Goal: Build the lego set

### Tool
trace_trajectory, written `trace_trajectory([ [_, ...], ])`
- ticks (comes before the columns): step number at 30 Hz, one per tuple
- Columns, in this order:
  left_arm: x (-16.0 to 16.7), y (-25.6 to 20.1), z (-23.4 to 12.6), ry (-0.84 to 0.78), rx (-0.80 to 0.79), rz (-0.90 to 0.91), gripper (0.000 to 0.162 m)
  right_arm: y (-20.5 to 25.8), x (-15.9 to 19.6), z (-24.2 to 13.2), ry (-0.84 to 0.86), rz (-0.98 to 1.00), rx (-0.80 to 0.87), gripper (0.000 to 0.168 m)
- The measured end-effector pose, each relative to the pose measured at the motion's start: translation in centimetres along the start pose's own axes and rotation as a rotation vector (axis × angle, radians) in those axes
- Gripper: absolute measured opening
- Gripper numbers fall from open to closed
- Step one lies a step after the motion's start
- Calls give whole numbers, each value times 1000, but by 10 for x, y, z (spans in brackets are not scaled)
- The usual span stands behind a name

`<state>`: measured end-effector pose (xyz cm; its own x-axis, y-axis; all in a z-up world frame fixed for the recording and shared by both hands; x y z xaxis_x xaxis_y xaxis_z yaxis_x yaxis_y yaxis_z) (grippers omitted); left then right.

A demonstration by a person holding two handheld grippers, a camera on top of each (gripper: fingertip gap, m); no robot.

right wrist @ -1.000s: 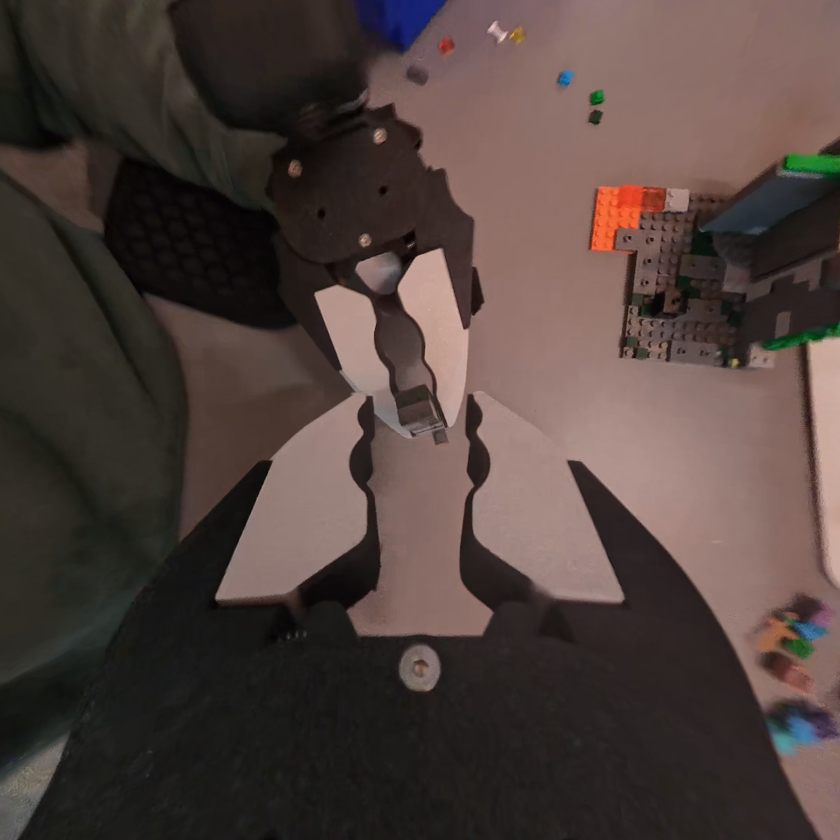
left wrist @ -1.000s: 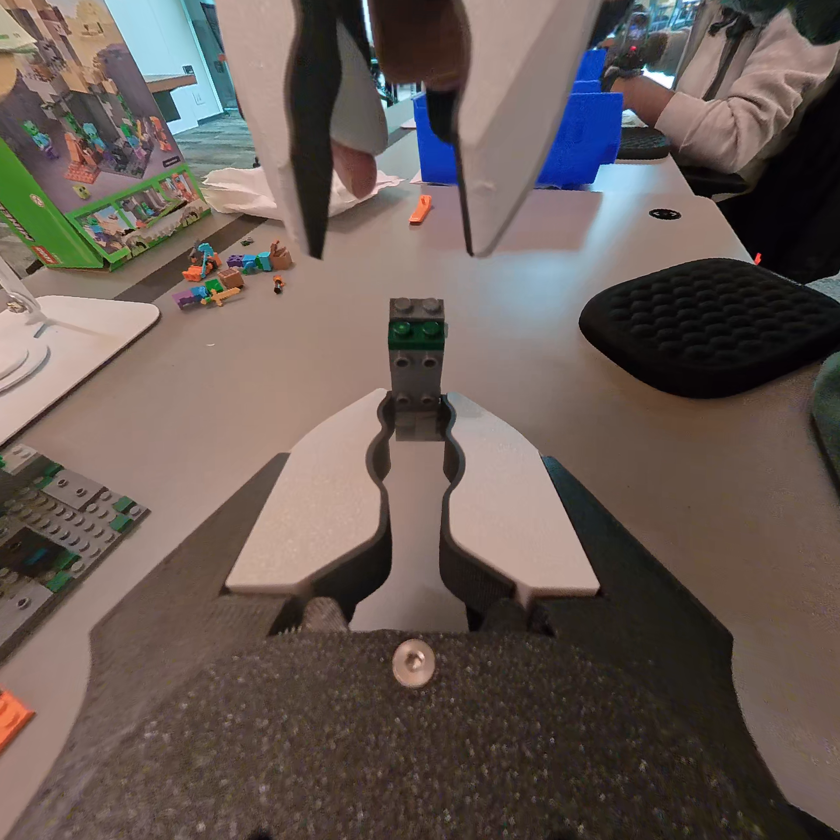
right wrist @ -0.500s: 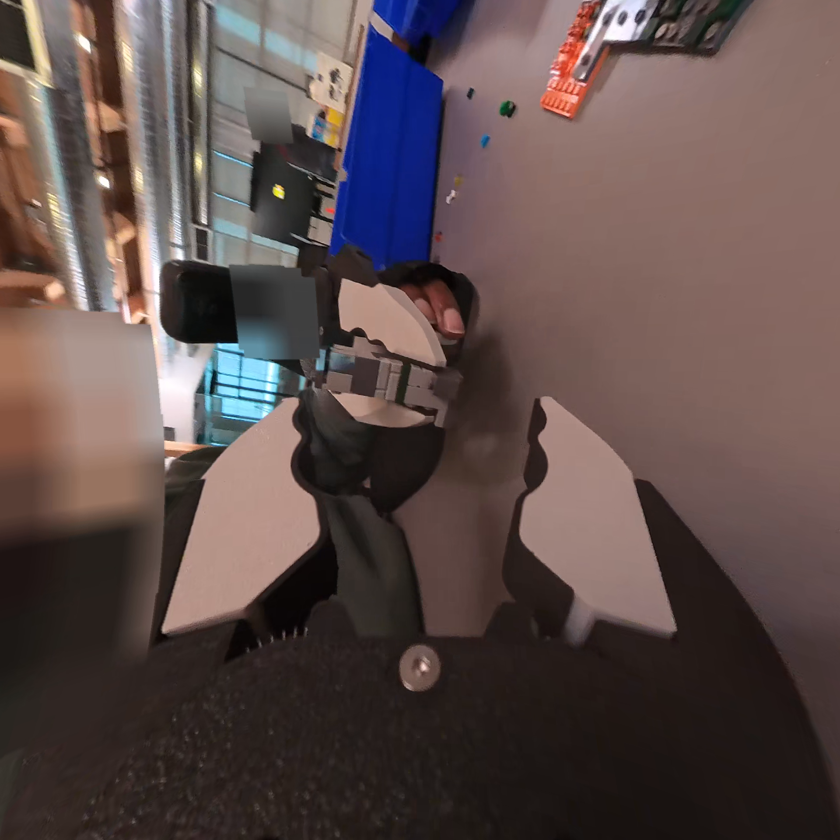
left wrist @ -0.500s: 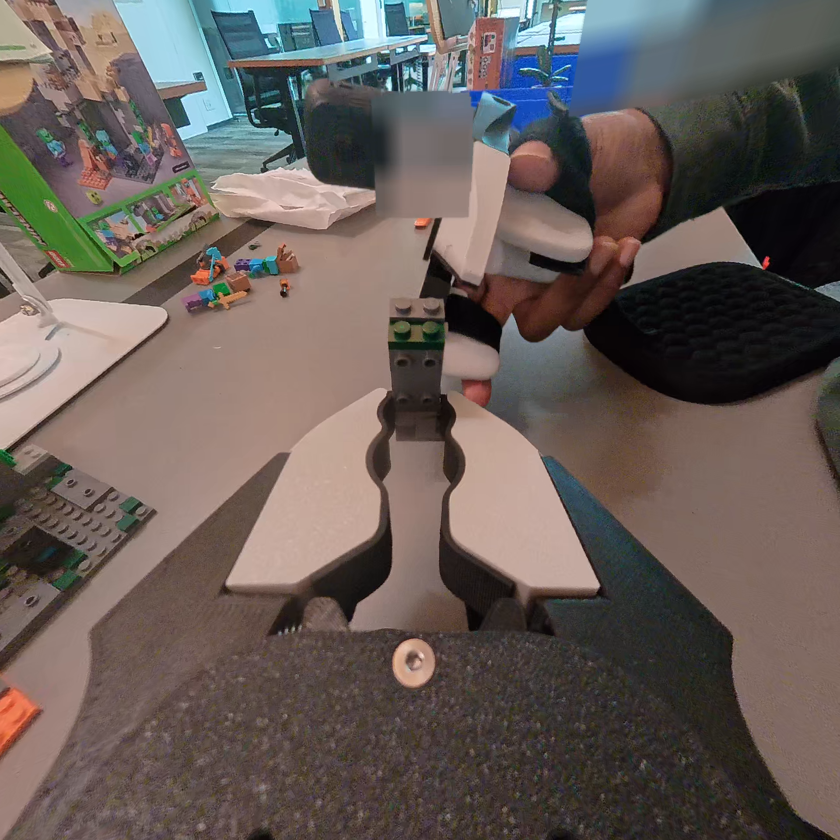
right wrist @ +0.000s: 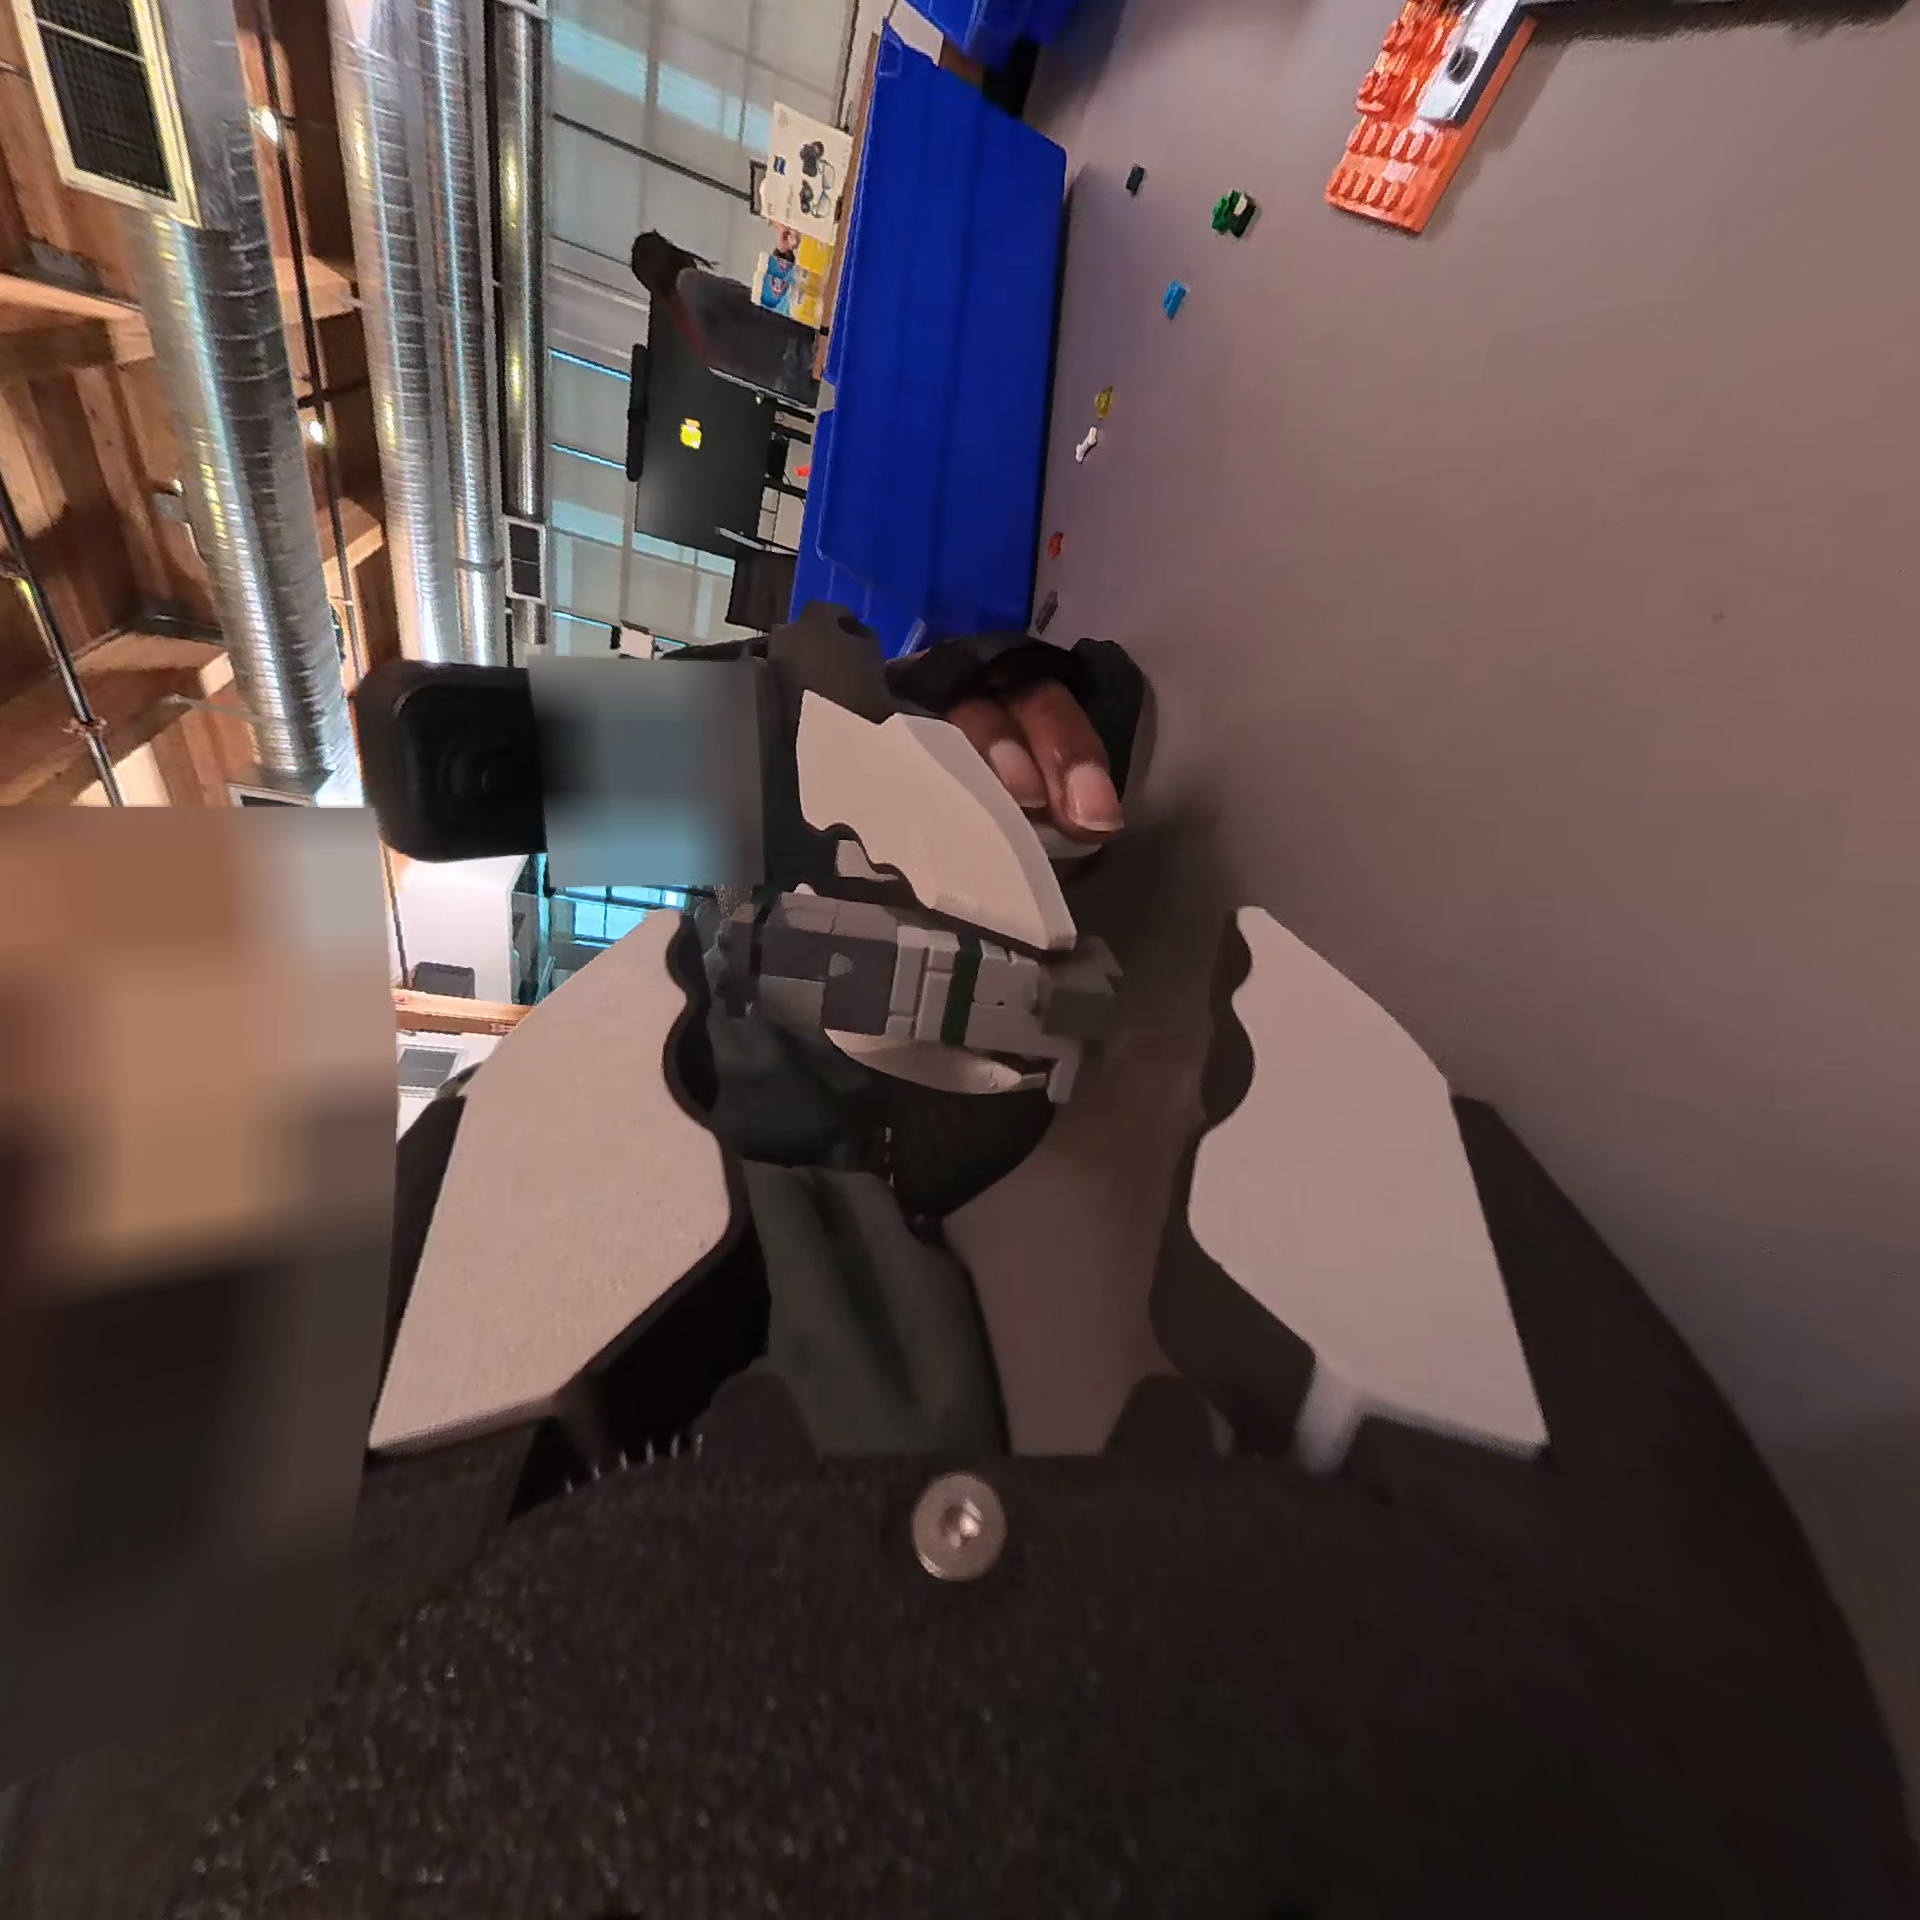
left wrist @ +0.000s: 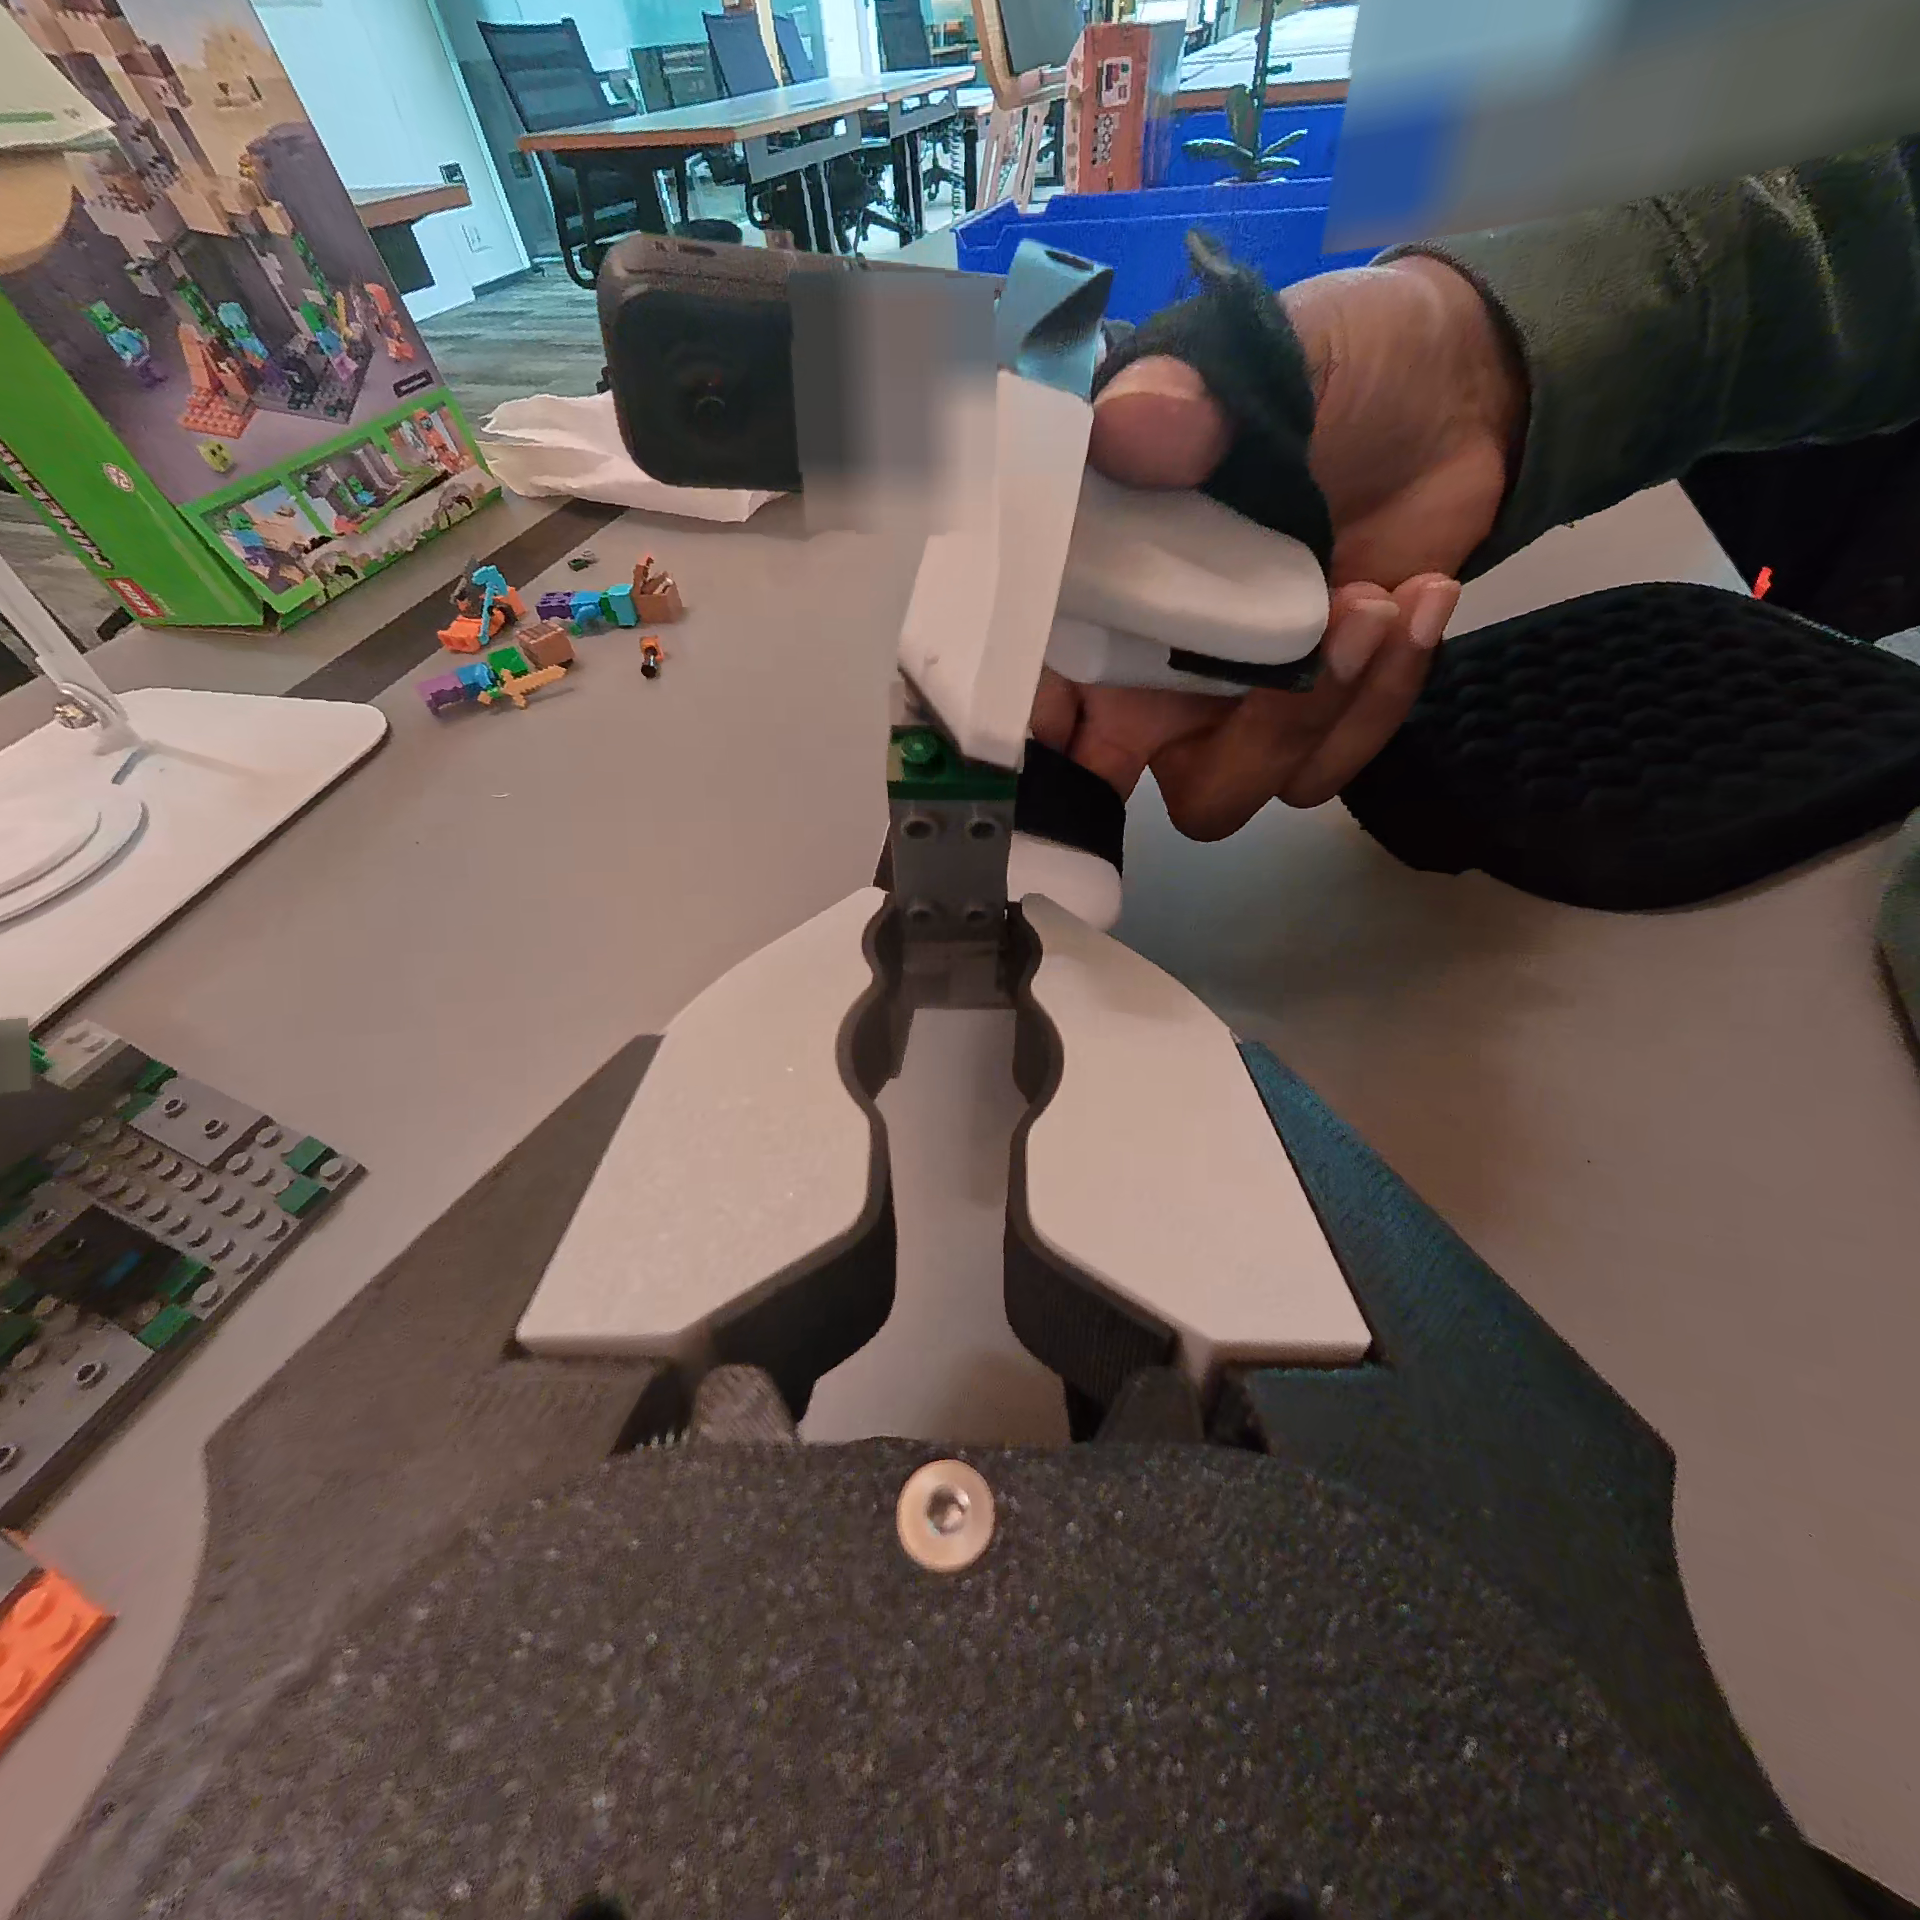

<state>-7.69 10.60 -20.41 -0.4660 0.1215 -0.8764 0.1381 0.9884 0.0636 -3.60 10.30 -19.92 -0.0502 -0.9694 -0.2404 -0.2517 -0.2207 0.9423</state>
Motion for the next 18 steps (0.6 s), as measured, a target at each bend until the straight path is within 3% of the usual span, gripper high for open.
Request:
trace_trajectory([
  [7, 2, 0, 1, 15, 1, -1, 19, 3, 1, 0, -5, -11, -34, 73],
  [18, 2, -6, 3, 43, 1, 31, 18, 0, 8, 0, -47, 0, -79, 71],
])
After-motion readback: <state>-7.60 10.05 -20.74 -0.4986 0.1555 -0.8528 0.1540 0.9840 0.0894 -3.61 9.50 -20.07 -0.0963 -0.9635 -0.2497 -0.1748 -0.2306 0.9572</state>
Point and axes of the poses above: each gripper's, where its closed fingertips meet, z out along the fingers, x out of its underside, y = z × x across the jaws, the point moved 4 cm from there along -z, back along the fingers, and after that the axes turned 13 degrees about y, right-handed, at the moved point
